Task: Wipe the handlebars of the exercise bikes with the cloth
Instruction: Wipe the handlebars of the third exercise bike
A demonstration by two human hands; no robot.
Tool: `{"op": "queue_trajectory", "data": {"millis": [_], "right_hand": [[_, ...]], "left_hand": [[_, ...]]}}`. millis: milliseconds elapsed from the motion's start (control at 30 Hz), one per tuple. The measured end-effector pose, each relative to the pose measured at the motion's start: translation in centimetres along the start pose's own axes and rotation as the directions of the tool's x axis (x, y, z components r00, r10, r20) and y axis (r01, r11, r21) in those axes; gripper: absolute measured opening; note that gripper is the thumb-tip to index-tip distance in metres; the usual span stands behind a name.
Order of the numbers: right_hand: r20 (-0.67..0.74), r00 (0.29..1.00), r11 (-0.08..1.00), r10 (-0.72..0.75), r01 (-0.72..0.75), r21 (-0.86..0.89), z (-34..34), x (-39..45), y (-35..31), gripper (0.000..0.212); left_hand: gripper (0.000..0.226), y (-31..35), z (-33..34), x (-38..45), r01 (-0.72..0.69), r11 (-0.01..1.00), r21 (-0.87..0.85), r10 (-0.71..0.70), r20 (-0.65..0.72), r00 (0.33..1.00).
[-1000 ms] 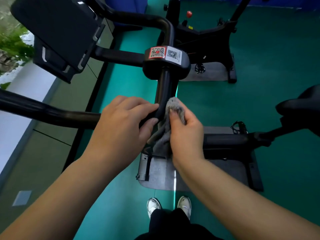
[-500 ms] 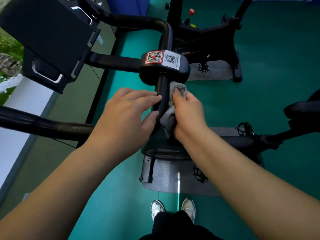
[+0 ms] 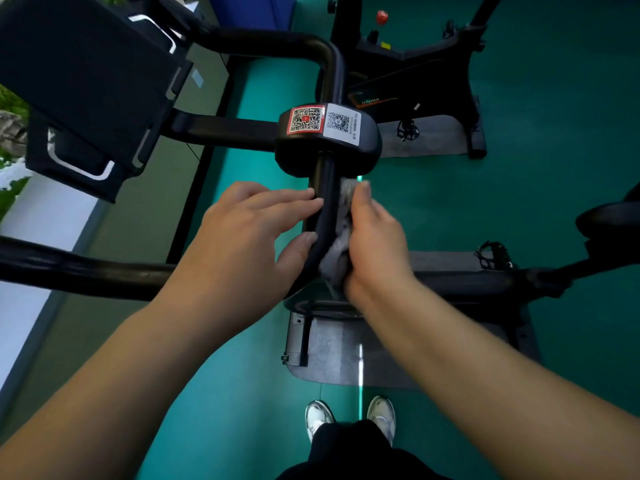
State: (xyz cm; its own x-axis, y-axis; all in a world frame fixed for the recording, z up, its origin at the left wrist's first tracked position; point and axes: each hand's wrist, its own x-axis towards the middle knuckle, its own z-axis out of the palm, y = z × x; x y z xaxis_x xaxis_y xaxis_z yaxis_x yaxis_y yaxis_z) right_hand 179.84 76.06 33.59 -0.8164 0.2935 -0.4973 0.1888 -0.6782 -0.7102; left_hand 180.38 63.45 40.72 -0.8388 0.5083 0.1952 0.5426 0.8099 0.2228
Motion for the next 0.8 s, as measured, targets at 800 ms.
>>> {"op": "queue_trajectory", "data": {"millis": [800], "right_hand": [[-0.047, 0.989, 0.989, -0.144, 0.142, -0.034, -0.7, -2.5, 1.1, 0.018]], "left_hand": [[0.048, -0.8, -0.6, -0.2, -0.065, 0.997, -0.030, 0.066, 0.019, 0.998]]}}
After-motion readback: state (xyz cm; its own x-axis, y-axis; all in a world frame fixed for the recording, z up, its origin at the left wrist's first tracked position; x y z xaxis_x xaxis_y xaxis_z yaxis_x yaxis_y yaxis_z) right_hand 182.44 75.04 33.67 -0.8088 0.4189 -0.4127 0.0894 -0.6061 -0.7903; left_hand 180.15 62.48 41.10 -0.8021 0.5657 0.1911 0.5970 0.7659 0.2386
